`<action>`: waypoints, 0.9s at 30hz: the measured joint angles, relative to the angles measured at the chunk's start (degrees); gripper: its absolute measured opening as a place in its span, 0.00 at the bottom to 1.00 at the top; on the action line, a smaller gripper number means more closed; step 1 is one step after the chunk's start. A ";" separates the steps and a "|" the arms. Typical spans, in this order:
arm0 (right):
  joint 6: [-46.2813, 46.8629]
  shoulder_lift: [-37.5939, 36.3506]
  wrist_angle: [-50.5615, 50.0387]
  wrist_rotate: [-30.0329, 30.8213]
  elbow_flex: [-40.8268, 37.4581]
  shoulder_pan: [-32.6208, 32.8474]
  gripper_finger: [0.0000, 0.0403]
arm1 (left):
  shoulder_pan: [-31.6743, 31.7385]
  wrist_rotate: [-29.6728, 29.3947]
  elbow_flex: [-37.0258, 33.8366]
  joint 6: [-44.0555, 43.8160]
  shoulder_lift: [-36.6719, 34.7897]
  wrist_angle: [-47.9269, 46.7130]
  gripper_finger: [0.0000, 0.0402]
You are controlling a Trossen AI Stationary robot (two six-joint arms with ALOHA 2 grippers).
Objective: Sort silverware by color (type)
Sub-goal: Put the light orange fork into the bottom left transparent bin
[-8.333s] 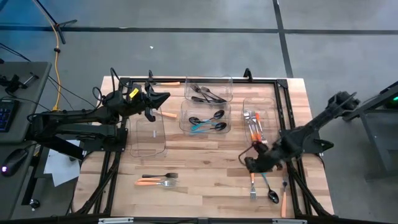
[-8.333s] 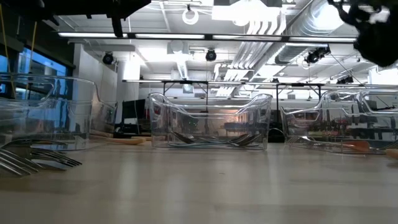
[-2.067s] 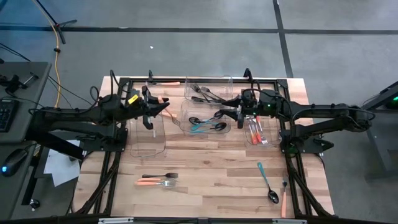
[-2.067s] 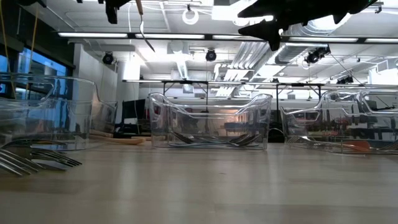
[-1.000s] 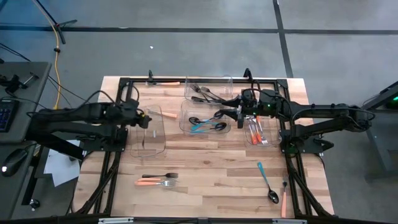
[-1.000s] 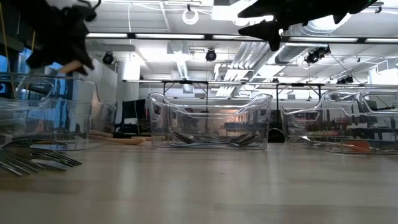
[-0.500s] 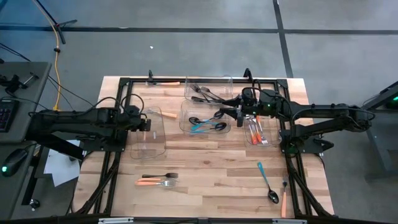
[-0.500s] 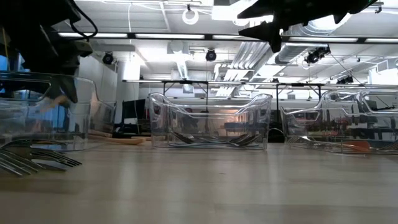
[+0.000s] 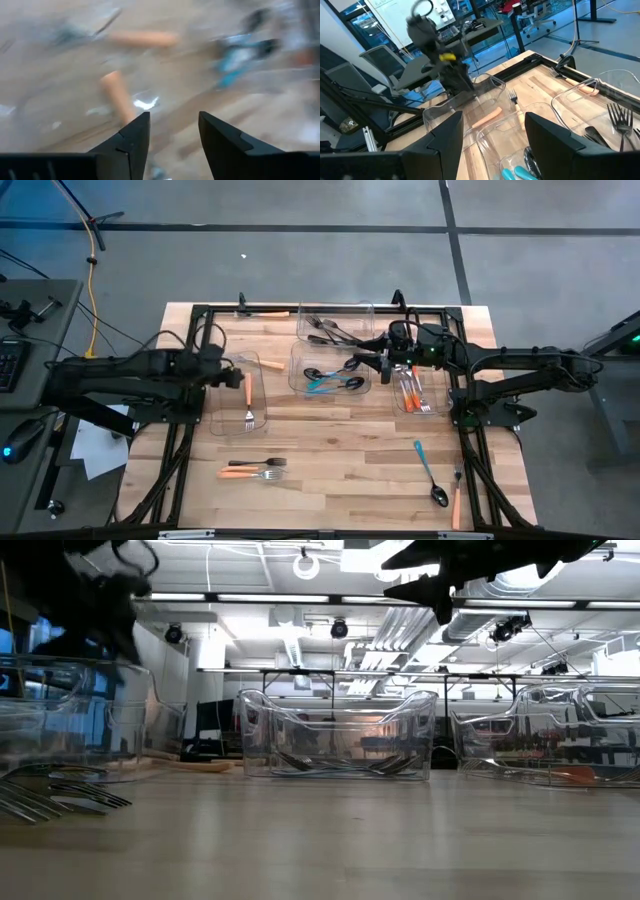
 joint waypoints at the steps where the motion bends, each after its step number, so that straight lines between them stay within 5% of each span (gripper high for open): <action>1: 0.00 0.00 0.03 0.00 0.00 0.00 0.49 | 0.00 -0.12 1.37 1.97 -0.53 1.49 0.39; 14: -0.36 0.00 8.54 2.68 0.02 0.00 0.49 | 0.38 -12.17 9.72 47.04 0.48 43.66 0.34; 27: -0.38 0.00 9.18 3.21 0.02 -0.02 0.49 | 0.70 -8.93 9.68 52.10 2.69 46.43 0.34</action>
